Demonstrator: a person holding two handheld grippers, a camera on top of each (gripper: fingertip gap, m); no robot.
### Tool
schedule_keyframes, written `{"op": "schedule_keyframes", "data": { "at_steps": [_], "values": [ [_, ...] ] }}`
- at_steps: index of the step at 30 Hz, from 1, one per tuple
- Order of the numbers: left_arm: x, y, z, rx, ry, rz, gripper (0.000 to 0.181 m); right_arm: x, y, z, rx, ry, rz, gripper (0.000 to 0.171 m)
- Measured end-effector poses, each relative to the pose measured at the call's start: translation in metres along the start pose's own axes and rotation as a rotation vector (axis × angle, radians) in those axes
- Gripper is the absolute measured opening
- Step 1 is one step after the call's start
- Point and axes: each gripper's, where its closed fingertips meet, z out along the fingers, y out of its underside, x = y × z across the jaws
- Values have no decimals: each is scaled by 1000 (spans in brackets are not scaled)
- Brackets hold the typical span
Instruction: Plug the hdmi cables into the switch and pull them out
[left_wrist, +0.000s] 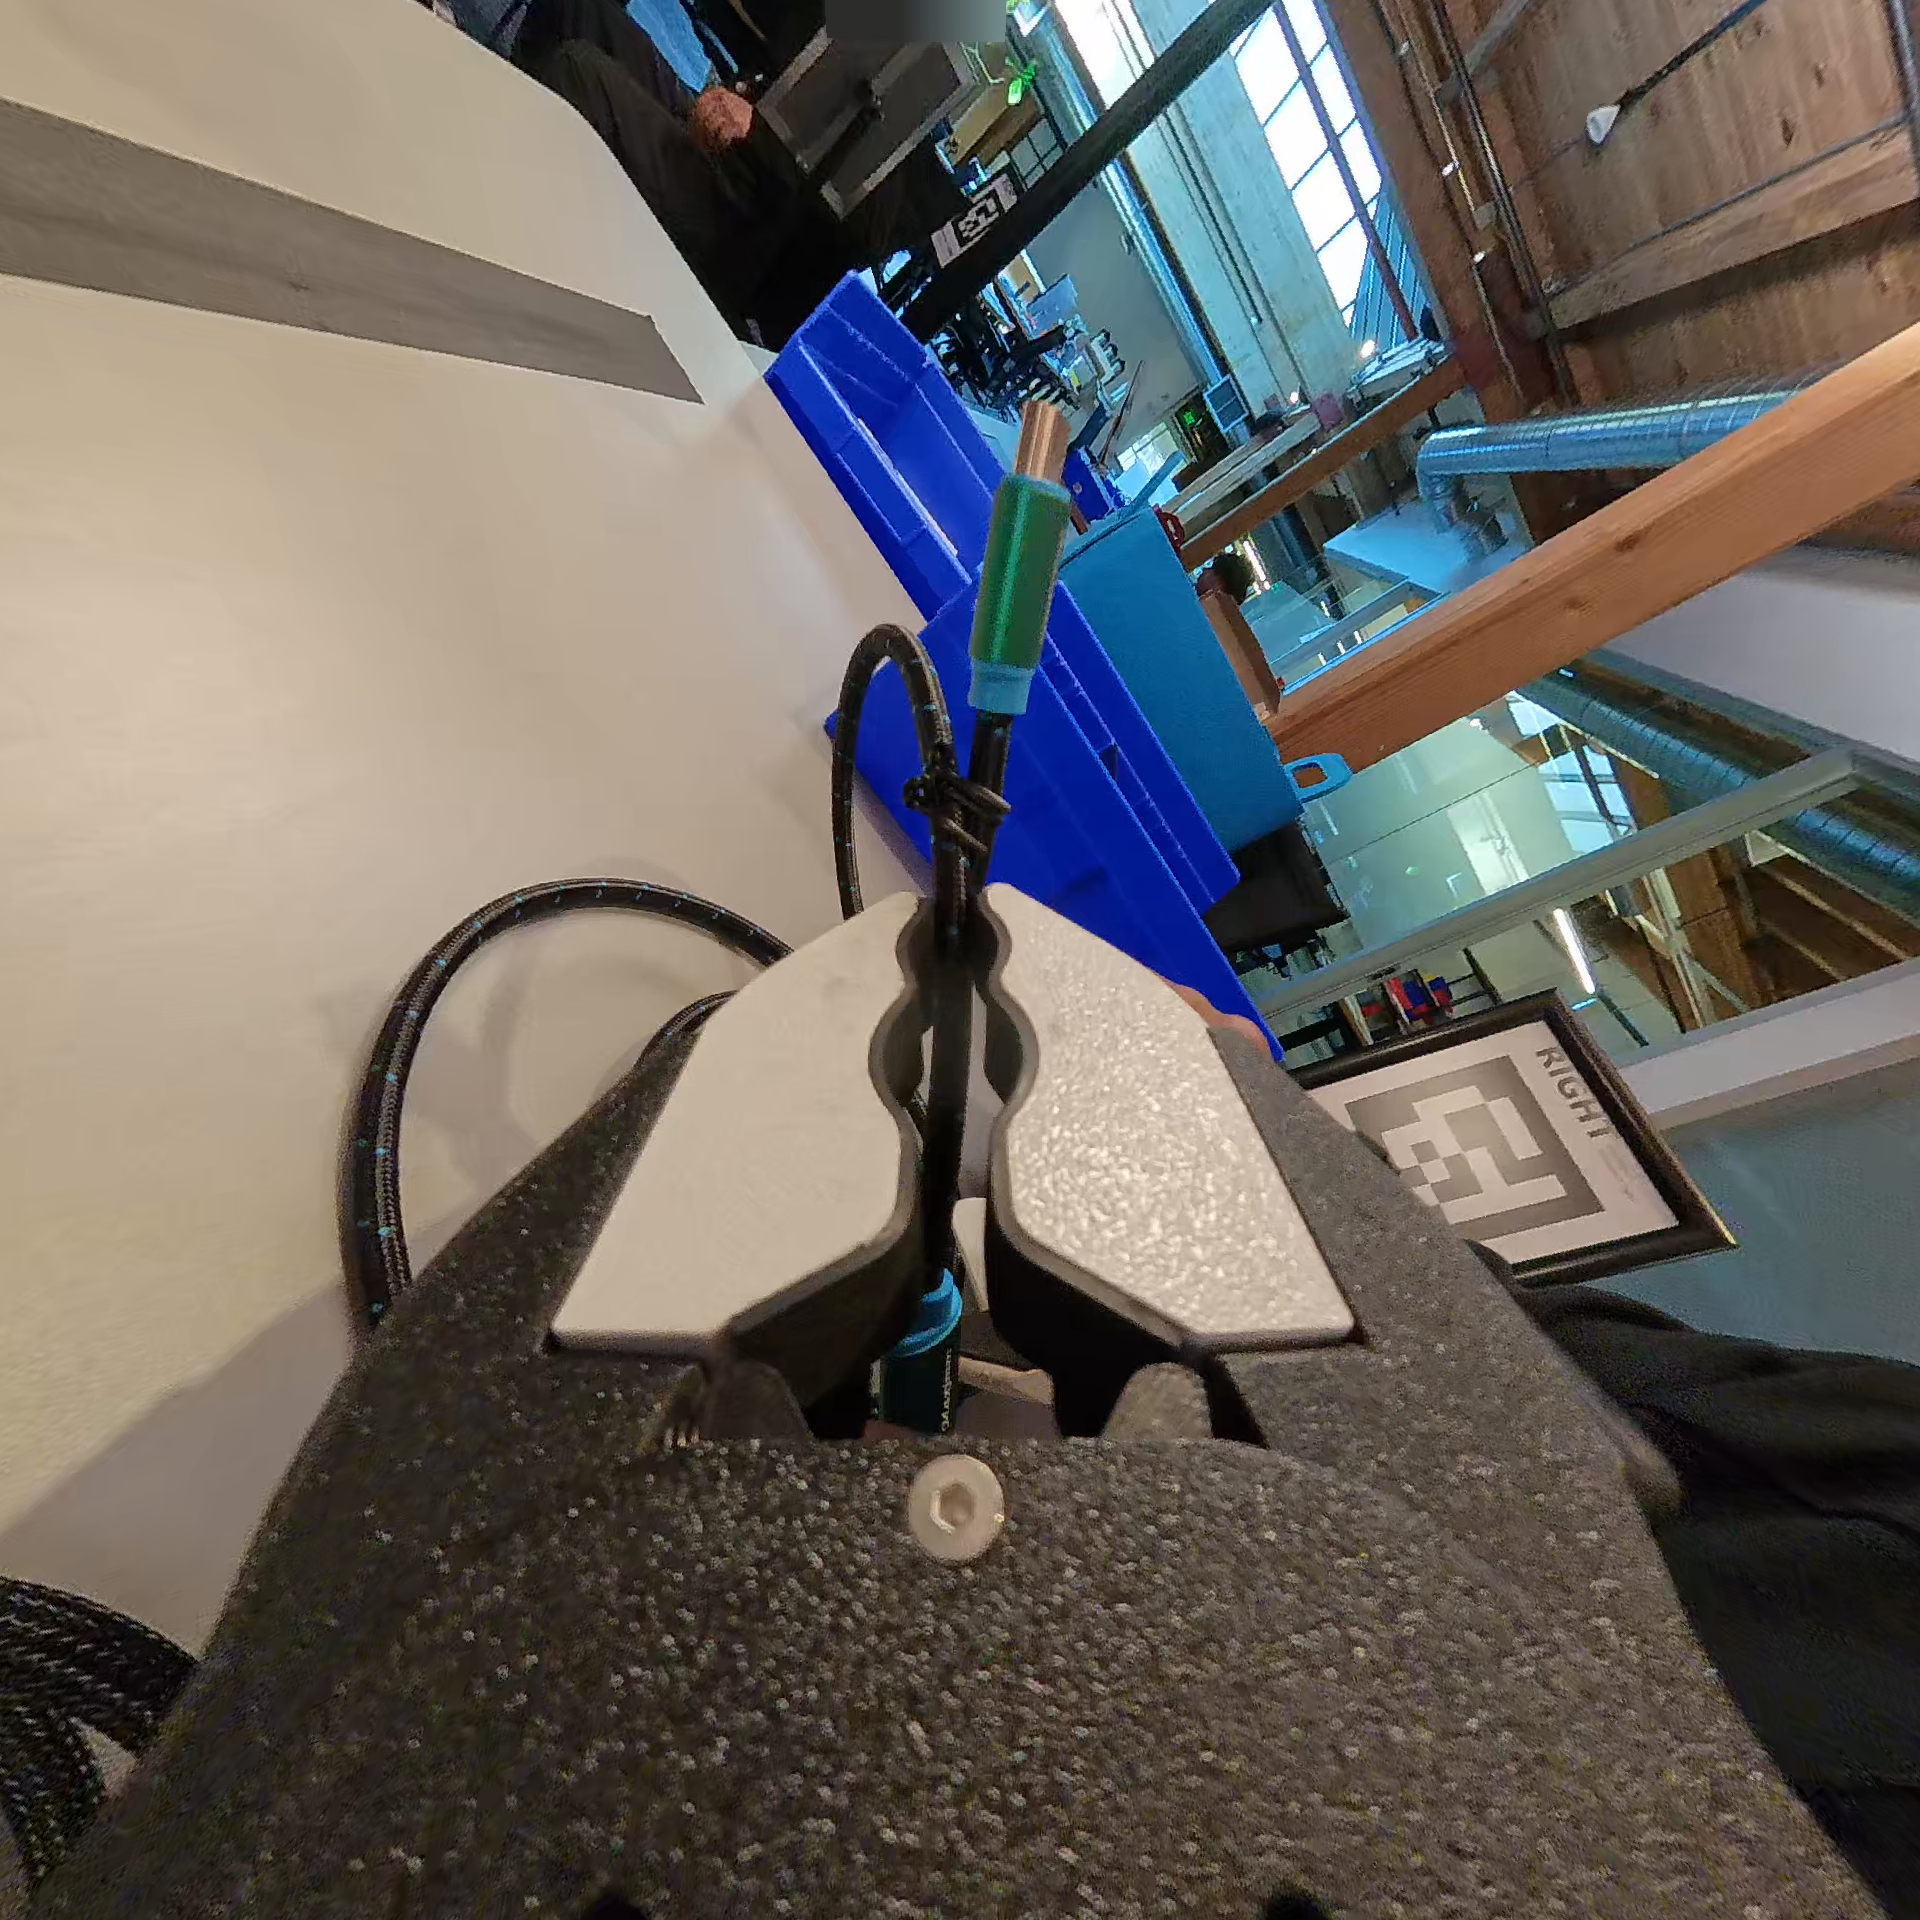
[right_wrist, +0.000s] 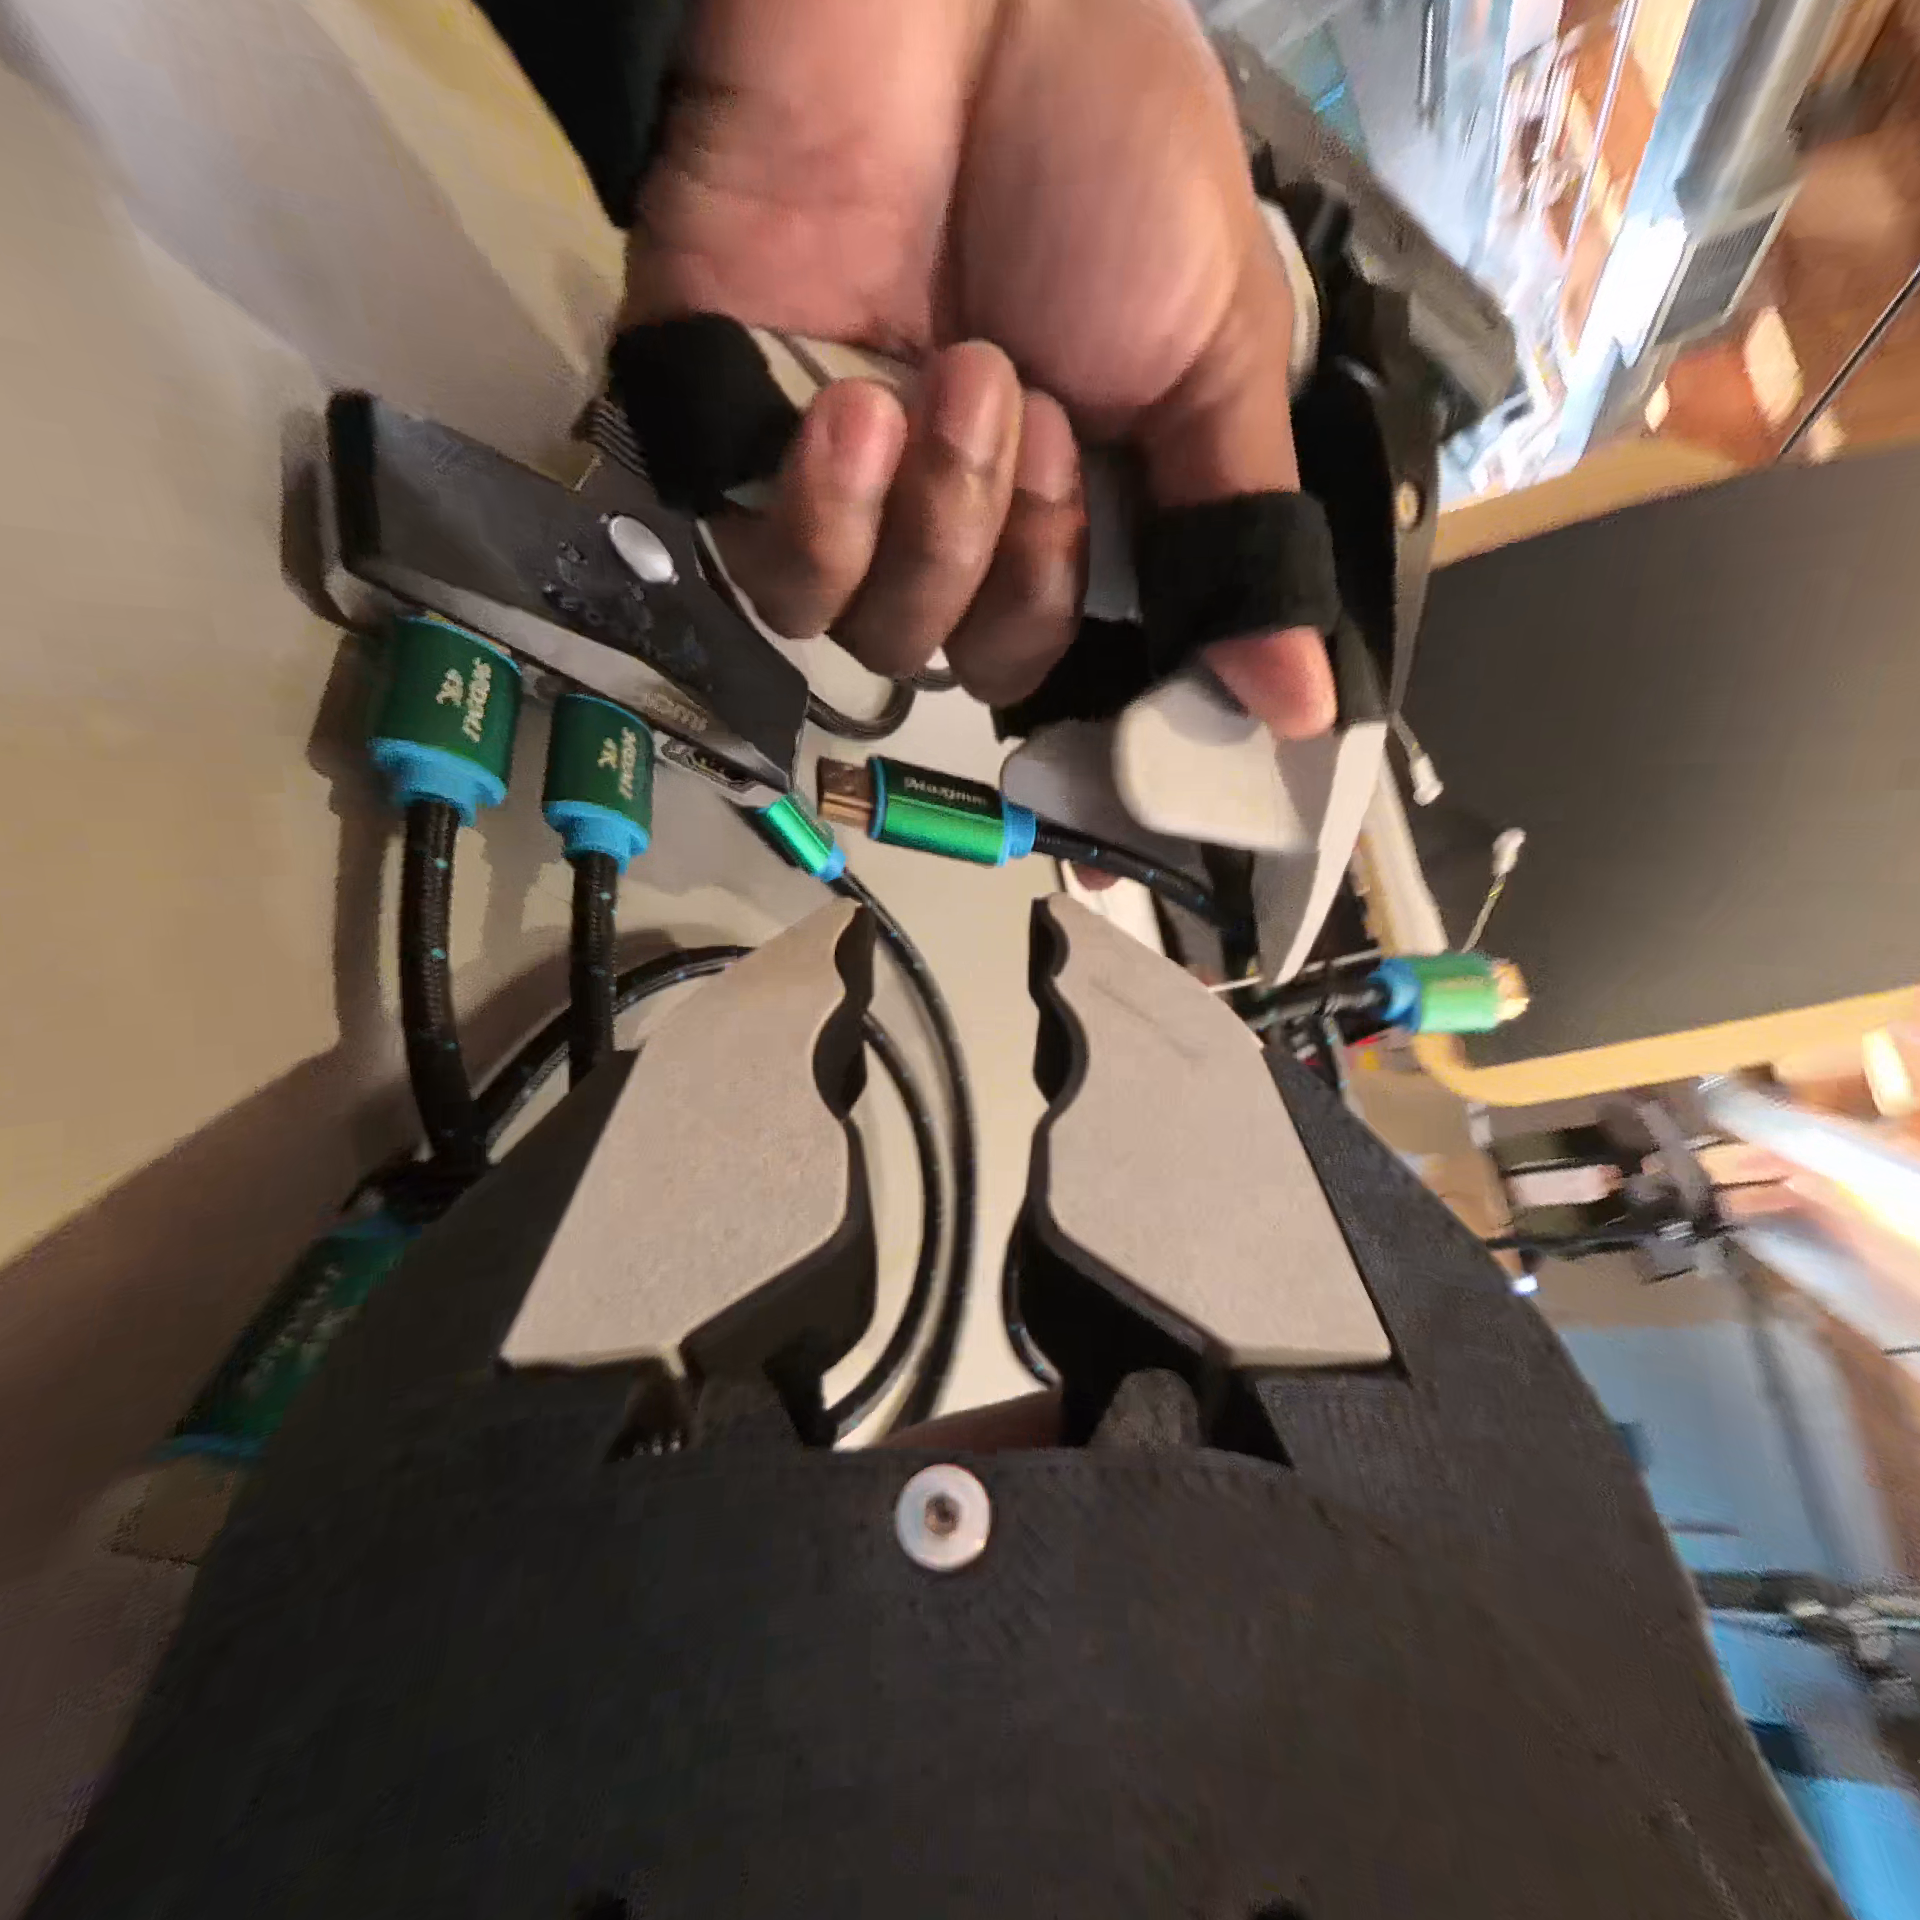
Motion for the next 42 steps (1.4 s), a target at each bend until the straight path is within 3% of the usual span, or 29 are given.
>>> {"op": "schedule_keyframes", "data": {
  "at_steps": [9,14,16,18,22,27,33,42],
  "values": [
    [0,7,4,-7,51,-117,6,-1,-12,10,41,96,-402,32],
    [-4,15,7,-40,40,-139,6,-4,-16,13,69,76,-396,17],
    [-11,19,6,-68,-7,-85,19,0,-16,11,77,66,-340,14],
    [-16,21,0,-91,-48,-1,41,6,-14,7,81,46,-278,12],
    [-7,16,-20,-79,-66,193,55,19,-5,1,83,17,-133,11],
    [18,27,-41,-79,-64,722,58,24,4,-4,88,-30,7,11],
    [19,60,-42,-162,-134,1296,47,20,3,-3,95,-66,75,11],
    [4,62,-30,-172,-316,1537,10,15,3,-1,90,-80,92,11]
  ]
}}
